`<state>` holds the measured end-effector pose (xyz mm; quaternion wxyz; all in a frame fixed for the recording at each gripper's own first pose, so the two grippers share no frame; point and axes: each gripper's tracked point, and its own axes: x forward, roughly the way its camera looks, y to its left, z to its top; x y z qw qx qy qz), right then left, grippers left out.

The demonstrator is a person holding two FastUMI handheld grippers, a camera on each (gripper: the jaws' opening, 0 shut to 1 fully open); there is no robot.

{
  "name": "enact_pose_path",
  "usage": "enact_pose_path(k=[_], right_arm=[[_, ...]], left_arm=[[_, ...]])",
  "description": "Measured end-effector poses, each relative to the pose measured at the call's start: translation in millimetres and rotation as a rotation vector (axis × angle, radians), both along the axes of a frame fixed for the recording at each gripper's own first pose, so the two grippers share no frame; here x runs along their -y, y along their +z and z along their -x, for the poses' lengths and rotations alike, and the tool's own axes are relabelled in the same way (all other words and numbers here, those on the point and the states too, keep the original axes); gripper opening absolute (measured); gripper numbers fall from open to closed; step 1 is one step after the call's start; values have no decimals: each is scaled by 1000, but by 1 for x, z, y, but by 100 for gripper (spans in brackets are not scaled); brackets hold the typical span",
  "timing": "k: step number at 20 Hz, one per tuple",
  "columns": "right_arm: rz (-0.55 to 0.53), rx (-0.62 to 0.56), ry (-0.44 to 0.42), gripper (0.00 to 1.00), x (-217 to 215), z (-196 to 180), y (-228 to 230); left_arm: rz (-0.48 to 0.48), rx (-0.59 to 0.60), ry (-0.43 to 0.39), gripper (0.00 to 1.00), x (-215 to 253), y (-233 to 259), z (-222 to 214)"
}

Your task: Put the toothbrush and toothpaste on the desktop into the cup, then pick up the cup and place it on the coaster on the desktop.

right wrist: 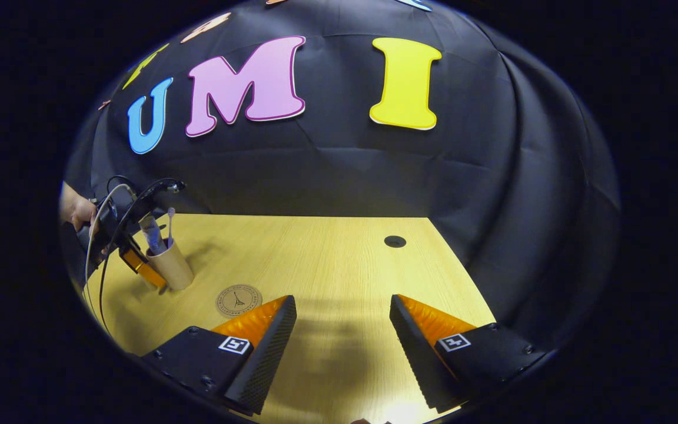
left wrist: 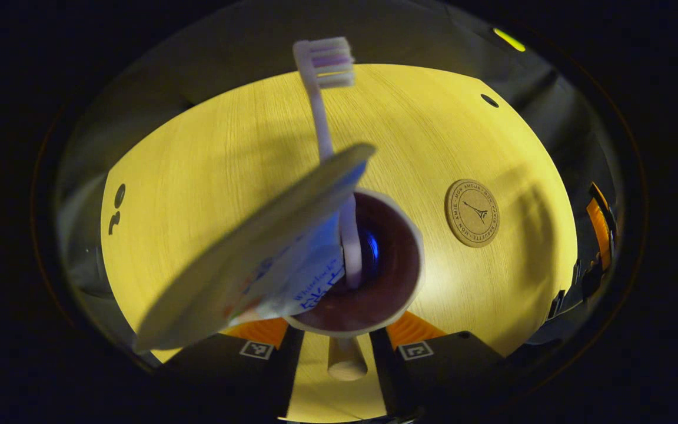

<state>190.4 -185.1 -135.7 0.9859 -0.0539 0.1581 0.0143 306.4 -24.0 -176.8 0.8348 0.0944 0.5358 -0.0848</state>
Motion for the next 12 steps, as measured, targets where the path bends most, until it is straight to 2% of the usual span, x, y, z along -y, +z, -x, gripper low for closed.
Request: enact_pose_path(k=[2, 4, 5, 12], right_arm=[[7, 4, 2, 98, -1, 0, 1], [6, 5, 1, 98, -1, 2, 2], [4, 7, 1, 98, 0, 3, 3], [-2, 15, -7, 99, 2, 2, 5]], left_arm=[[-8, -3, -9, 54, 0, -2, -4], [-27, -24, -19, 45, -2, -1, -4], [-43, -30, -6, 31, -4, 1, -3], [-11, -24, -11, 28, 3, -1, -2]])
